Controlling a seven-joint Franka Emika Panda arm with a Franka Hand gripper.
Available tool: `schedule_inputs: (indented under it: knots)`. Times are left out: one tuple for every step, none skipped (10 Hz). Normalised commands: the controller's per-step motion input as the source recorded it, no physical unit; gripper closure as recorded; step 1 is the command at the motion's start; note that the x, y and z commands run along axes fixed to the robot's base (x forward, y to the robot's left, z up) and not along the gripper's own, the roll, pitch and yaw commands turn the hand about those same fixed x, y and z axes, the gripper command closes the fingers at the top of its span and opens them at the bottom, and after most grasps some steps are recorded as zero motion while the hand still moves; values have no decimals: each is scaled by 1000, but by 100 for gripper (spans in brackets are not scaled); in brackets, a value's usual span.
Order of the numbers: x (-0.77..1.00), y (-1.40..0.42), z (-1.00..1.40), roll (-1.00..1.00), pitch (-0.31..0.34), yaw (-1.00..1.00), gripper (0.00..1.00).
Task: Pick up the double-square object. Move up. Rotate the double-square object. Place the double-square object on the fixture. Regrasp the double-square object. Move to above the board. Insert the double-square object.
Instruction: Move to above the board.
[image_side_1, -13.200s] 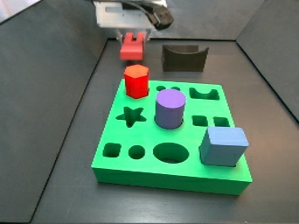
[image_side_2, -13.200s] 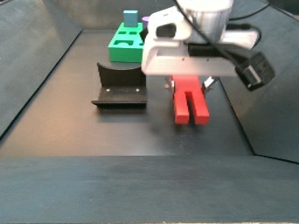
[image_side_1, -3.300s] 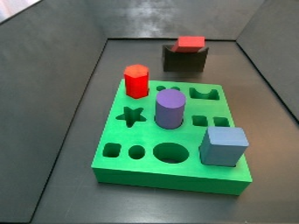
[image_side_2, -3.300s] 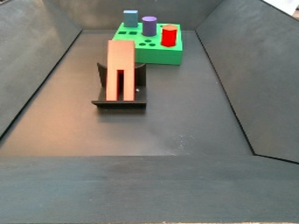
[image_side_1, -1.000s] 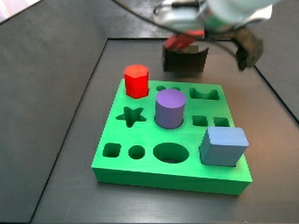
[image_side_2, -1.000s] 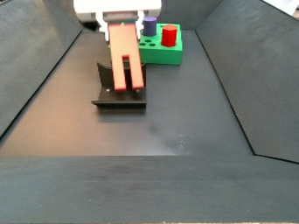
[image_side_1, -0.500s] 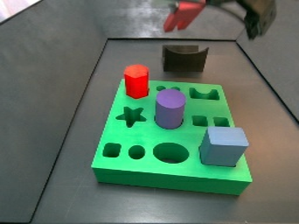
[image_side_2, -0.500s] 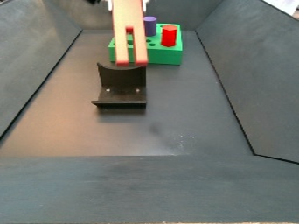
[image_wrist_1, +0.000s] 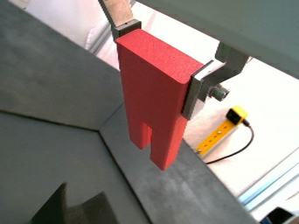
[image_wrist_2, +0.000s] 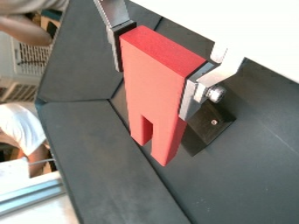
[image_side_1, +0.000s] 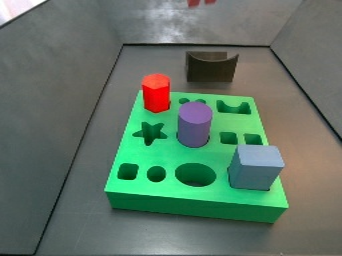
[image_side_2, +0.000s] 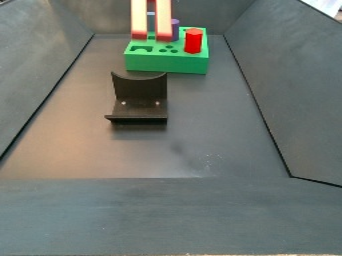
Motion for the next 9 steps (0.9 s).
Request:
schedule_inputs:
  knots:
    - [-84, -11, 616, -28, 112, -135, 100]
    - [-57, -13, 427, -31, 155, -94, 100]
    - [-29, -16, 176, -34, 190, -39, 100]
    - [-10, -7, 33, -20, 200, 5, 100]
    - [-500, -1000, 175, -1000, 41, -231, 100]
    - [-501, -1000, 195, -1000, 32, -218, 100]
    - [-523, -1000, 208, -1000, 31, -216, 100]
    - [-552, -1000, 188, -1000, 40, -215, 100]
    - [-560, -1000, 204, -1000, 54, -217, 100]
